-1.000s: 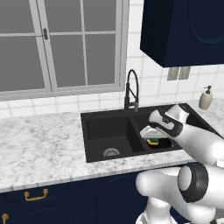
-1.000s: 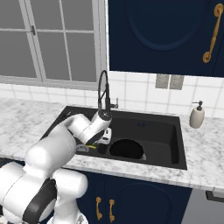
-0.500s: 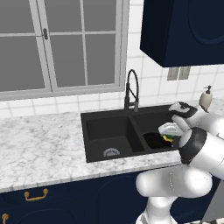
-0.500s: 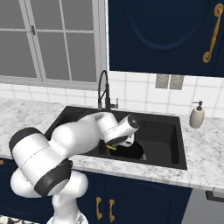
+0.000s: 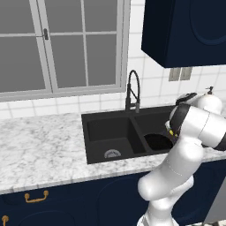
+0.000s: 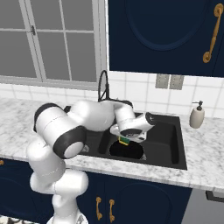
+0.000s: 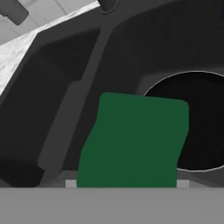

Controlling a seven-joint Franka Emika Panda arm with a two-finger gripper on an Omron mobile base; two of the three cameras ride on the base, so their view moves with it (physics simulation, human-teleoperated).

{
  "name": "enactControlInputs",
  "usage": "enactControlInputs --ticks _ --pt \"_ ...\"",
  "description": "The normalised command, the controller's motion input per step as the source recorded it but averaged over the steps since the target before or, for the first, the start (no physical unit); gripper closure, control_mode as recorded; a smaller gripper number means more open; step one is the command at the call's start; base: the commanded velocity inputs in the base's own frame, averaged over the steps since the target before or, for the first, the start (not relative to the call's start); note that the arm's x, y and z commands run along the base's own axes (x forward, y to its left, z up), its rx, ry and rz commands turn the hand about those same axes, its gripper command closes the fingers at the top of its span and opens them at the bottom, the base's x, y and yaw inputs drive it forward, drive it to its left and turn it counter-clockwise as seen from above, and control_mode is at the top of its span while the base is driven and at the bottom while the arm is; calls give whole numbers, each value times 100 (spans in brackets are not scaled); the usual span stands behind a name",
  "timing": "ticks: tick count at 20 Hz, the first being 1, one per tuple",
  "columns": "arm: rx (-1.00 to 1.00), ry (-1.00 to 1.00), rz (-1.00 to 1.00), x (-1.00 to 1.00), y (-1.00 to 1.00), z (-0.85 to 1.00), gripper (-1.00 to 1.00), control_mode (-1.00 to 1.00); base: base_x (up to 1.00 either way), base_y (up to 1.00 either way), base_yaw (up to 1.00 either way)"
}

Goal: Pick the pan and sponge and place them into the sink. Then turn on the water.

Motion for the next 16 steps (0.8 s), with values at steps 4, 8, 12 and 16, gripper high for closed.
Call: enactControlInputs --ticks 4,8,12,16 --pt "-1 0 -2 19 -16 -24 100 -100 0 0 0" --pt "-2 0 -8 23 -12 -19 100 -100 0 0 0" --pt "-3 0 -7 24 -5 -28 100 -100 0 0 0" --pt "-4 0 -2 2 0 -32 100 -100 0 0 0"
